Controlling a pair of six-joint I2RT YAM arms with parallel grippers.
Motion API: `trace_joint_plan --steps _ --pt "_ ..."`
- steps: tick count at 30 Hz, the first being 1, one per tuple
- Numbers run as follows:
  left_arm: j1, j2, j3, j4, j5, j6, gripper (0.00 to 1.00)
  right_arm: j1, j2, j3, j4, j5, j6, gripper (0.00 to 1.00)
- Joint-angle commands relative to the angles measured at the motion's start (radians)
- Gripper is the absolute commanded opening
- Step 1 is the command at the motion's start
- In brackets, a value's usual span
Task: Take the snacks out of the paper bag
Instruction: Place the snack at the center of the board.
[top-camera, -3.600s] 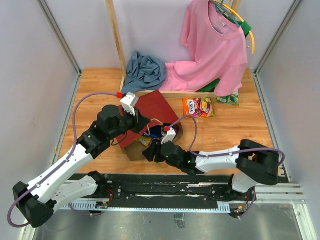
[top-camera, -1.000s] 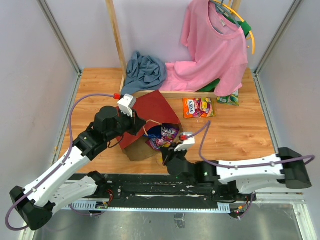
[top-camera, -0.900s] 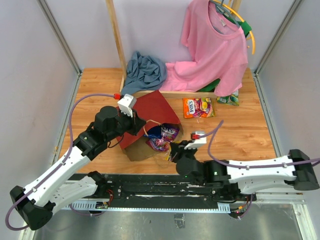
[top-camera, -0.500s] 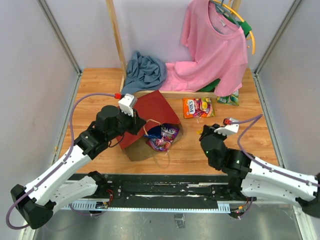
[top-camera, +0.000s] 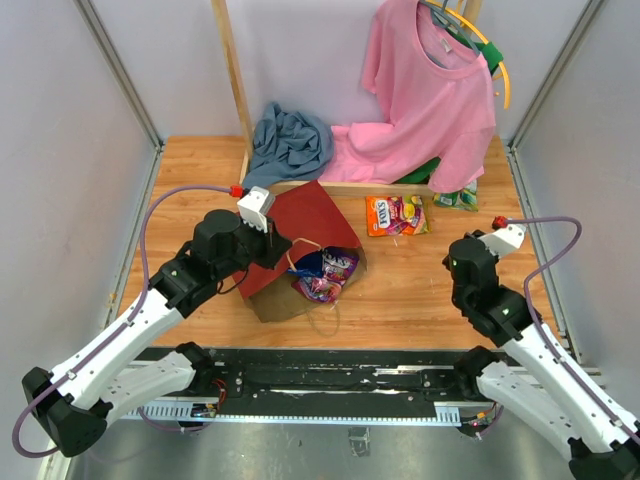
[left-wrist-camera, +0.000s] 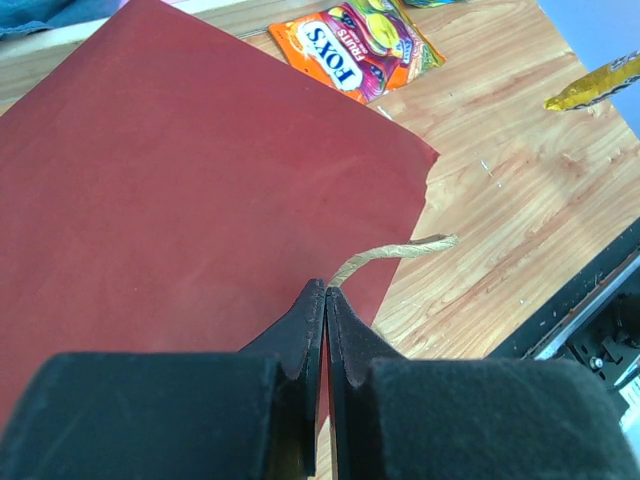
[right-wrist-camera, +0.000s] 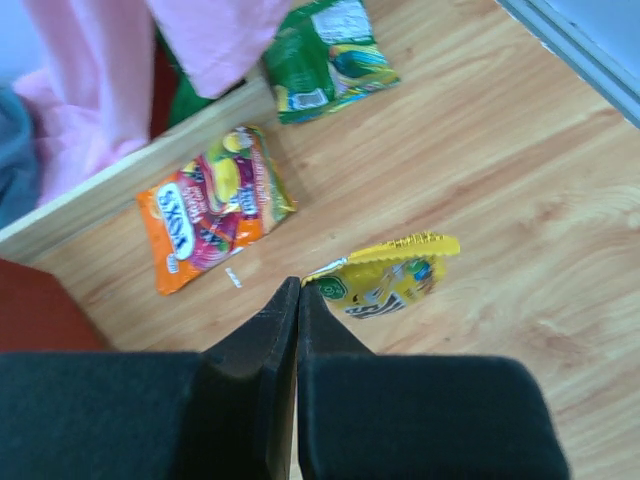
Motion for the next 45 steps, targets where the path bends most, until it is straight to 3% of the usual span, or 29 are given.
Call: trace_joint_plan --steps 1,8,15,26,33,45 --pt "-0.007 0.003 0.031 0.004 -0.019 0.008 0.06 -0.124 0.039 0.046 -0.082 -0.123 -0.021 0.01" --pt "-0.007 0.001 0.027 -0.006 -0.031 0.013 0.06 -0.343 0.103 0.029 -0.092 -0.318 0.003 0.01" --pt "-0.007 0.0 0.021 -0.011 -0.038 0.019 0.06 -0.481 0.166 -0.006 -0.033 -0.474 0.012 0.01" --pt "-0.007 0.001 0.018 -0.012 -0.047 0.022 0.06 -0.474 0.127 0.032 -0.093 -0.525 0.011 0.01" --pt "-0.007 0.019 0.022 -0.007 -0.037 0.018 0.06 -0.424 0.124 0.002 -0.078 -0.469 0.034 0.01" --pt "-0.007 0.032 0.033 -0.015 -0.054 0.018 0.06 -0.505 0.458 0.117 0.017 -0.481 0.03 0.01"
